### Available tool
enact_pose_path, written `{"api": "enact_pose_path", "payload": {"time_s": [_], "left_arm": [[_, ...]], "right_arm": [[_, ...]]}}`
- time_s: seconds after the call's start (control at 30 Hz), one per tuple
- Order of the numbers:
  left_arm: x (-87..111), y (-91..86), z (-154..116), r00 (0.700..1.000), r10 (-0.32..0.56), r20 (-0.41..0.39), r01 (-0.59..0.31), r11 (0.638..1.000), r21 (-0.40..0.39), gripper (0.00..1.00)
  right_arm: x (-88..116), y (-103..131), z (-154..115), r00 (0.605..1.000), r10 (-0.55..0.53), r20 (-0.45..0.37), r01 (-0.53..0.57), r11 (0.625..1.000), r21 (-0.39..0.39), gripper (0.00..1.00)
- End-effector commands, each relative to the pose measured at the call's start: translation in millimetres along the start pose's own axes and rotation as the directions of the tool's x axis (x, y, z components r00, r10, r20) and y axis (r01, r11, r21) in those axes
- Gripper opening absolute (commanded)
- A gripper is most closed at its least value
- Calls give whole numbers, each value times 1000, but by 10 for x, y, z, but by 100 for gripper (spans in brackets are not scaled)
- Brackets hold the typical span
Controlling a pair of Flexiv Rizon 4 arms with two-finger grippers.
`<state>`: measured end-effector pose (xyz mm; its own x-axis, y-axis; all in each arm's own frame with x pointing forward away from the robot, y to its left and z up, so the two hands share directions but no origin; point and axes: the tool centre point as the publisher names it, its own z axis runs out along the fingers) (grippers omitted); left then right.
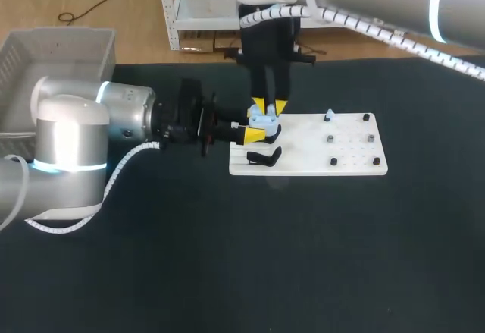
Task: Pick up each earbud case from the left stands, insert the matching earbuds, close the lid, and place the case in the box.
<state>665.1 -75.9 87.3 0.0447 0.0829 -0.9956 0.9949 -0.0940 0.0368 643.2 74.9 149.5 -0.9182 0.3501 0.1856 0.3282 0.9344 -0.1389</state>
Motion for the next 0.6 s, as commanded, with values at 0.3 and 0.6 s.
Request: {"api": "enact_pose_path", "payload": {"time_s": [0.3,0.6], "left_arm": [[-3,-7,2,1000,0,-2,0,1000,-2,0],[-3,-7,2,1000,0,-2,0,1000,-2,0]], "right_arm": [[-59,62,37,1000,-3,-11,4,1000,17,0],[-121,91,75,1000,-3,-8,4,1000,30,0]]}}
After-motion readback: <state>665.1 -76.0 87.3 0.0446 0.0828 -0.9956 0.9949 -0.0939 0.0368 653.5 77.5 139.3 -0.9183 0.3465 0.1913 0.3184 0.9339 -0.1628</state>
